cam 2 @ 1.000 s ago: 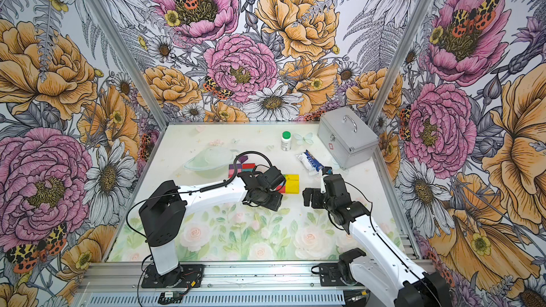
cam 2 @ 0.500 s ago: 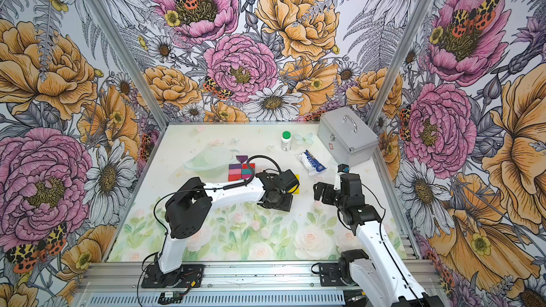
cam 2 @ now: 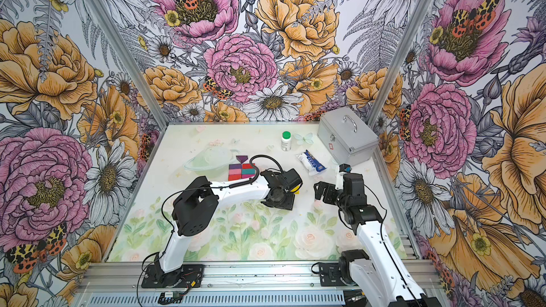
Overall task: Assemble a piece of candy with building blocks
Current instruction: Assemble the building block at the center of the board.
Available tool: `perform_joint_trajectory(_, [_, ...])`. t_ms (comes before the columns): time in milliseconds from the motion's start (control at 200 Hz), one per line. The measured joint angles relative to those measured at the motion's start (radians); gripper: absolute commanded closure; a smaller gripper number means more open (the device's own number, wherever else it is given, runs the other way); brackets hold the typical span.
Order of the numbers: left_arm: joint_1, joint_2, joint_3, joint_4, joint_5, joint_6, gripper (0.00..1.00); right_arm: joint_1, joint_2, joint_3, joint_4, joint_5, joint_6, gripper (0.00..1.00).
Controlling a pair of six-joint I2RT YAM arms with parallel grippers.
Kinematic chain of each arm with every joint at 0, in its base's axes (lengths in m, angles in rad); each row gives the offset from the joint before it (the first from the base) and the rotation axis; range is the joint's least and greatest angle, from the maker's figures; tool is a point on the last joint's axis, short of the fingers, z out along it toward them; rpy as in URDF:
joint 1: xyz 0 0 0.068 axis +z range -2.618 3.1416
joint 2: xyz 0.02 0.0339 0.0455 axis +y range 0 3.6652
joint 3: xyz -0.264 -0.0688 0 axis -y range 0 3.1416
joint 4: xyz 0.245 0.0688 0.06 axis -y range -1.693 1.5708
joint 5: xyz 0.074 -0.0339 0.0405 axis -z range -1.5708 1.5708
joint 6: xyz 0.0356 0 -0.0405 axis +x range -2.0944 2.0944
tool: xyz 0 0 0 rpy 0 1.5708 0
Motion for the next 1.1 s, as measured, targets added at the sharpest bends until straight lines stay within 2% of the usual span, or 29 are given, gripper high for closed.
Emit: perform_joint_trajectory(1101, [0.030,0.050,0.072,-0.008,-0.011,-0.008,0.32,-0.050,0.000,0.000,0.007,-0.044,-0.009,0.00])
